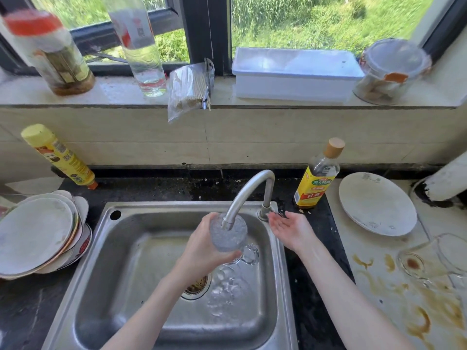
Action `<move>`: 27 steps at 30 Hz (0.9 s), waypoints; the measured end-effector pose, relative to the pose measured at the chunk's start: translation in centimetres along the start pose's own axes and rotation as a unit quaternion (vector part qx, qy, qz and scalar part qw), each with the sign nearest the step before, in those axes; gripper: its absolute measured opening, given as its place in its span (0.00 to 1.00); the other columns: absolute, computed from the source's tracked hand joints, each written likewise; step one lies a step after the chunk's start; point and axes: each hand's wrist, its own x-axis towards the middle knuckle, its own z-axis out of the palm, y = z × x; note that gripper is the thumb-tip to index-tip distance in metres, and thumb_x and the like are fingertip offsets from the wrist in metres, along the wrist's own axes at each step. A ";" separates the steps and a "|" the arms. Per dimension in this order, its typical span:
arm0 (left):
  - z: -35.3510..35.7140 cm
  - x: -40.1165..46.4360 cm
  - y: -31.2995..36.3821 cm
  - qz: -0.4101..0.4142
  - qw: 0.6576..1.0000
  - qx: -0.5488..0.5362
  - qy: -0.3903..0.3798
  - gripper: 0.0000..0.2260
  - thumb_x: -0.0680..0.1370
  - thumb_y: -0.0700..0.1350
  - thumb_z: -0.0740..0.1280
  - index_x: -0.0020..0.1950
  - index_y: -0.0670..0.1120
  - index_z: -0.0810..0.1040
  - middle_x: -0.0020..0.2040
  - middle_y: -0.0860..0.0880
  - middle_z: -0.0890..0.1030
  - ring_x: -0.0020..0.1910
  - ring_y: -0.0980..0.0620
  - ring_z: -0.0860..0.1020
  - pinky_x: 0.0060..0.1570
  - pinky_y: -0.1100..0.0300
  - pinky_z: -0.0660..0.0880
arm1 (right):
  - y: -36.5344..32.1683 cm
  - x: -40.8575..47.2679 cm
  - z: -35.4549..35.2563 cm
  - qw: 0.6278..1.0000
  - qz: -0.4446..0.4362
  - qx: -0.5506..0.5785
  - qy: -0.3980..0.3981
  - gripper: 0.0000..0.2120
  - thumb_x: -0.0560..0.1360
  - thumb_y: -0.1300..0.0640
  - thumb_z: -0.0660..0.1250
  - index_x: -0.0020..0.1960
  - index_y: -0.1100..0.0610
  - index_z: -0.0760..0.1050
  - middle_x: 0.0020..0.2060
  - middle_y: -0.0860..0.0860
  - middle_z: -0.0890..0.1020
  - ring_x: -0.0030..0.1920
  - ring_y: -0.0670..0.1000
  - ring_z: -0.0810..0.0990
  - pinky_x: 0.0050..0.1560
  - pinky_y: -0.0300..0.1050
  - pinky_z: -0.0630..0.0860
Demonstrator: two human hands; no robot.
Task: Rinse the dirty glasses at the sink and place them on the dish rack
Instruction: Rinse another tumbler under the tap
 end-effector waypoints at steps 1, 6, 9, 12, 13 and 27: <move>0.0 0.0 0.2 -0.003 1.000 0.001 0.004 0.41 0.63 0.52 0.79 0.69 0.49 0.62 0.61 0.55 0.71 0.60 0.55 0.70 0.58 0.61 0.69 | 0.2 -0.2 -0.4 0.999 -0.008 -0.046 0.003 0.13 0.81 0.62 0.53 0.59 0.70 0.69 0.53 0.61 0.76 0.53 0.57 0.77 0.52 0.46 0.74; 0.6 -0.6 0.6 -0.040 0.996 -0.053 0.061 0.38 0.64 0.49 0.79 0.68 0.48 0.62 0.60 0.53 0.72 0.59 0.54 0.71 0.56 0.63 0.67 | 3.8 -3.2 -4.2 0.949 0.094 -0.300 0.019 0.20 0.80 0.51 0.57 0.58 0.68 0.70 0.46 0.61 0.78 0.44 0.56 0.78 0.42 0.47 0.75; 1.5 -1.7 0.3 -0.037 0.990 -0.111 0.076 0.34 0.64 0.43 0.79 0.62 0.52 0.62 0.54 0.59 0.71 0.51 0.64 0.72 0.43 0.77 0.66 | 6.0 -4.9 -4.7 0.939 0.201 -0.280 -0.011 0.31 0.76 0.40 0.60 0.58 0.69 0.72 0.52 0.63 0.78 0.49 0.58 0.78 0.46 0.48 0.76; 2.5 -3.0 -0.9 -0.038 0.987 -0.138 0.070 0.35 0.63 0.43 0.79 0.62 0.51 0.62 0.54 0.61 0.70 0.53 0.65 0.72 0.47 0.75 0.68 | 7.3 -5.4 -4.0 0.966 0.217 -0.140 0.007 0.25 0.75 0.46 0.65 0.54 0.69 0.72 0.48 0.64 0.76 0.45 0.59 0.77 0.38 0.47 0.81; 2.7 -3.4 -1.3 -0.037 0.988 -0.135 0.067 0.35 0.63 0.43 0.80 0.62 0.51 0.62 0.54 0.61 0.71 0.54 0.65 0.72 0.49 0.73 0.69 | 7.6 -5.5 -3.8 0.970 0.217 -0.109 0.016 0.20 0.75 0.50 0.67 0.51 0.69 0.72 0.47 0.65 0.75 0.45 0.60 0.77 0.35 0.49 0.82; 2.7 -6.2 -4.6 -0.190 0.898 -0.392 -0.054 0.34 0.69 0.40 0.75 0.68 0.52 0.59 0.63 0.45 0.67 0.51 0.46 0.81 0.50 0.51 0.79 | 8.6 -5.9 -3.2 0.982 0.097 -0.149 -0.066 0.11 0.79 0.67 0.54 0.41 0.66 0.70 0.58 0.69 0.75 0.59 0.68 0.75 0.55 0.64 0.73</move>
